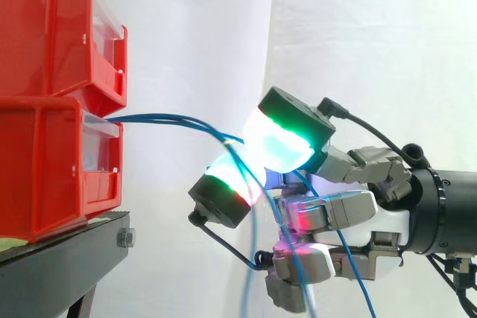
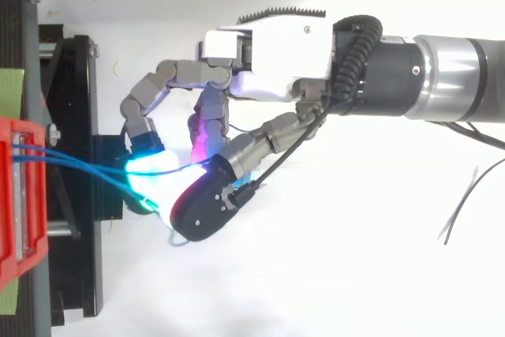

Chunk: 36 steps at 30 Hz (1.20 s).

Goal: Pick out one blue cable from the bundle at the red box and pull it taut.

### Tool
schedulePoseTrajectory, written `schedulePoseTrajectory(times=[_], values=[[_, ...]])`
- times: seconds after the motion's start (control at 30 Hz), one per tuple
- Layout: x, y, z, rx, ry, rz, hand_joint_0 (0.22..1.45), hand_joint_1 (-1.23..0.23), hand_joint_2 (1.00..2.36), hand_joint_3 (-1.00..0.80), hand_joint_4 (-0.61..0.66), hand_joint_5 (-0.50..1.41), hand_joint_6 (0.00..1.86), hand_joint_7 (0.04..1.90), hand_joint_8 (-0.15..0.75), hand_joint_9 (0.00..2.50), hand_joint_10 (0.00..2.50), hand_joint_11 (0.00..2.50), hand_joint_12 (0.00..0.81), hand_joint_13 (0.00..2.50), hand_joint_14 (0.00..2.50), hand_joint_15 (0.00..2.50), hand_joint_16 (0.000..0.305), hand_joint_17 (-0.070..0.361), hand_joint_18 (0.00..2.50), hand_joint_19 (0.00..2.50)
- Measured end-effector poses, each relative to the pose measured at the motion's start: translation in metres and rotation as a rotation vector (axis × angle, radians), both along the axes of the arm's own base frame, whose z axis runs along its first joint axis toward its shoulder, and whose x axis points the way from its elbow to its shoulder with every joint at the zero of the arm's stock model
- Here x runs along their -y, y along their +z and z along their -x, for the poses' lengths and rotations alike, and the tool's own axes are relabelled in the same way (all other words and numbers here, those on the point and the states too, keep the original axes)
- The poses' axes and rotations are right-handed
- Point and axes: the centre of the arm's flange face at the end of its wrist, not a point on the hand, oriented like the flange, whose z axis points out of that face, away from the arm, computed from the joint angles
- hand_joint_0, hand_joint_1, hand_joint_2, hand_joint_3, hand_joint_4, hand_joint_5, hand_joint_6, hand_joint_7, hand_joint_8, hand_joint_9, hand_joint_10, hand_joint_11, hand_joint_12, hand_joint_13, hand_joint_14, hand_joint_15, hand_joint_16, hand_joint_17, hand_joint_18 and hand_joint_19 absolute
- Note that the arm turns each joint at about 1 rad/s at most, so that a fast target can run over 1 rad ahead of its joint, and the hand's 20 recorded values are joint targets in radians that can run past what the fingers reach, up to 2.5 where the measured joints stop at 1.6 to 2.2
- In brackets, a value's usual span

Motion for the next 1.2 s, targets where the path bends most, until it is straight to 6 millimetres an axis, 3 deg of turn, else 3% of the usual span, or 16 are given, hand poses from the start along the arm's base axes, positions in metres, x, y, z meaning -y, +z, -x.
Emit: schedulePoseTrajectory(times=[0.33,0.5,0.67,0.8,0.93,1.2], values=[[-0.0001,-0.0002,0.0,0.0,0.0,0.0,0.59,-0.63,1.02,-0.31,0.03,-0.09,0.88,1.07,0.289,1.61,0.03,1.23,0.38,1.35,0.03,0.82,0.045,0.102,1.0,0.88],[-0.0001,0.0,-0.0001,0.0,0.0,-0.001,0.54,-0.69,1.0,-0.5,0.07,-0.11,0.86,1.01,0.293,1.58,0.03,1.21,0.387,1.33,0.03,0.81,0.048,0.107,0.99,0.85],[-0.0001,0.0003,-0.0001,0.002,0.0,-0.001,0.48,-0.59,1.0,-0.5,0.1,-0.1,0.83,0.94,0.31,1.58,0.03,1.18,0.405,1.34,0.03,0.8,0.052,0.117,1.02,0.84],[-0.0001,0.0,-0.0002,0.001,0.0,-0.001,0.5,-0.45,1.0,-0.5,0.1,-0.1,0.8,0.95,0.3,1.58,0.03,1.17,0.401,1.34,0.03,0.8,0.051,0.115,1.01,0.84],[-0.0001,0.0,-0.0002,0.001,0.001,0.0,0.56,-0.42,1.0,-0.5,0.08,-0.1,0.8,0.97,0.284,1.57,0.03,1.19,0.385,1.32,0.03,0.81,0.048,0.107,0.97,0.87],[-0.0002,-0.0001,-0.0002,0.001,0.001,-0.001,0.59,-0.53,1.01,-0.33,0.07,-0.11,0.81,1.02,0.278,1.55,0.03,1.2,0.383,1.32,0.03,0.83,0.047,0.107,0.96,0.89]])
